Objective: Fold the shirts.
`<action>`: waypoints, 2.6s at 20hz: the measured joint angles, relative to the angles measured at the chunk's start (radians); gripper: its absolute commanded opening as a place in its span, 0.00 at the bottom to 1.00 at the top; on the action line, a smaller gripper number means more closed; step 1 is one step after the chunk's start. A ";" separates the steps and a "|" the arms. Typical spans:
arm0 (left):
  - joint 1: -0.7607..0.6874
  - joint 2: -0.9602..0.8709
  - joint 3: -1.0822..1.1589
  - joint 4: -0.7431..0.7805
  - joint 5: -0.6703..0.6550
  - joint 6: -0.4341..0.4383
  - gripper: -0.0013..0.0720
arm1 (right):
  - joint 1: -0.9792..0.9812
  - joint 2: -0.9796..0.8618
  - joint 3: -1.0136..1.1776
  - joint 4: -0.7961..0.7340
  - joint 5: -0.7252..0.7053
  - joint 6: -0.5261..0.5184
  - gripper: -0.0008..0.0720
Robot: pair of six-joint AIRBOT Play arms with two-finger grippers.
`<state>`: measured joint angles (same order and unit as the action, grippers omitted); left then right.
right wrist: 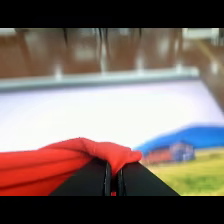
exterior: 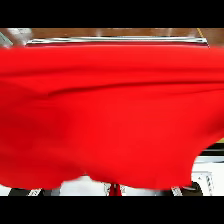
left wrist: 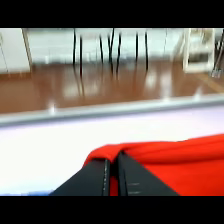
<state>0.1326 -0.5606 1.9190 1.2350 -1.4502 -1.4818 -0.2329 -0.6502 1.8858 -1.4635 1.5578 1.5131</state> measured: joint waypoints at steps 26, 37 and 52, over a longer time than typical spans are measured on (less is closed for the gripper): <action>-0.082 -0.947 -0.726 -0.369 0.975 0.237 0.08 | 0.204 -1.058 -0.539 0.319 -1.220 -0.182 0.10; -0.032 -1.006 -0.719 -0.180 0.366 0.167 0.08 | 0.122 -1.041 -0.515 0.305 -0.642 -0.123 0.10; 0.118 -0.833 -0.727 -0.112 0.025 0.044 0.82 | 0.016 -0.913 -0.499 0.124 -0.159 -0.090 0.83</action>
<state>0.2504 -1.3933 1.1923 1.1229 -1.4254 -1.4380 -0.2169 -1.5631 1.3872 -1.3396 1.3991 1.4231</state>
